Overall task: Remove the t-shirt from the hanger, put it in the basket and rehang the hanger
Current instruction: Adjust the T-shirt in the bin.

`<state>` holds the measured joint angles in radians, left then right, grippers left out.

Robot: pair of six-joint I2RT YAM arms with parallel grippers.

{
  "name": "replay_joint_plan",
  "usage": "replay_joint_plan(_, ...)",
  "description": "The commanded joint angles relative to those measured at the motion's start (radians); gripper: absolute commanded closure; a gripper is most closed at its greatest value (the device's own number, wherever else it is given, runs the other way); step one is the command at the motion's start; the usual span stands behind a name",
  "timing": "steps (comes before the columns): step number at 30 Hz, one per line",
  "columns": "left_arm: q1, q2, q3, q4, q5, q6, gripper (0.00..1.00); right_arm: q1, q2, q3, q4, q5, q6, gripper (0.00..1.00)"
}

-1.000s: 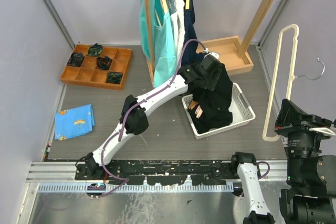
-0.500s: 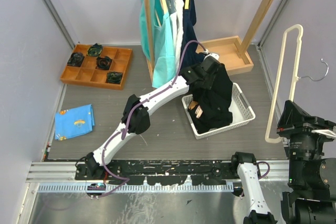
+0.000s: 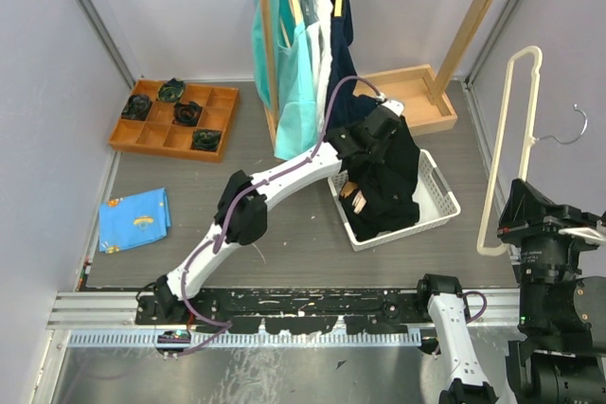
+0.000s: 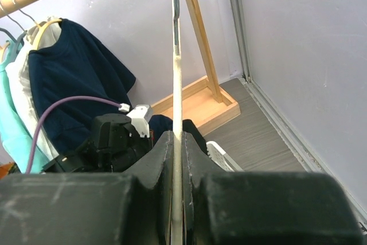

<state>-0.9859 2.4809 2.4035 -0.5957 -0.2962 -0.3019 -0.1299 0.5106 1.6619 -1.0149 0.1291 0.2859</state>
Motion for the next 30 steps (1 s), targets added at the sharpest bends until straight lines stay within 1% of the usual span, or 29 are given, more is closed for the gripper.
replay_joint_plan(1, -0.067, -0.178, -0.071, 0.178, 0.022, 0.111, 1.00, 0.005, 0.017, -0.027, 0.088, -0.011, 0.003, 0.99)
replay_joint_plan(5, -0.120, -0.271, -0.144, 0.259, 0.044, 0.173, 1.00, 0.005, 0.010, -0.056, 0.113, -0.030, 0.021, 1.00)
replay_joint_plan(9, -0.152, -0.342, -0.191, 0.257, 0.095, 0.186, 1.00, 0.006, -0.001, -0.079, 0.131, -0.038, 0.031, 0.99)
replay_joint_plan(13, -0.185, -0.424, -0.291, 0.265, 0.133, 0.213, 1.00, 0.005, -0.010, -0.099, 0.143, -0.039, 0.038, 0.99)
replay_joint_plan(17, -0.201, -0.483, -0.381, 0.253, 0.145, 0.189, 1.00, 0.005, -0.016, -0.116, 0.154, -0.050, 0.050, 0.99)
replay_joint_plan(20, -0.201, -0.490, -0.418, 0.214, 0.148, 0.157, 1.00, 0.006, -0.019, -0.122, 0.156, -0.054, 0.054, 0.99)
replay_joint_plan(22, -0.201, -0.469, -0.408, 0.165, 0.153, 0.139, 1.00, 0.005, -0.022, -0.123, 0.156, -0.054, 0.055, 0.99)
replay_joint_plan(24, -0.202, -0.422, -0.349, 0.088, 0.155, 0.121, 1.00, 0.006, -0.024, -0.122, 0.154, -0.054, 0.055, 0.99)
replay_joint_plan(30, -0.199, -0.201, -0.055, -0.152, 0.105, 0.083, 1.00, 0.006, -0.016, -0.094, 0.141, -0.048, 0.043, 0.99)
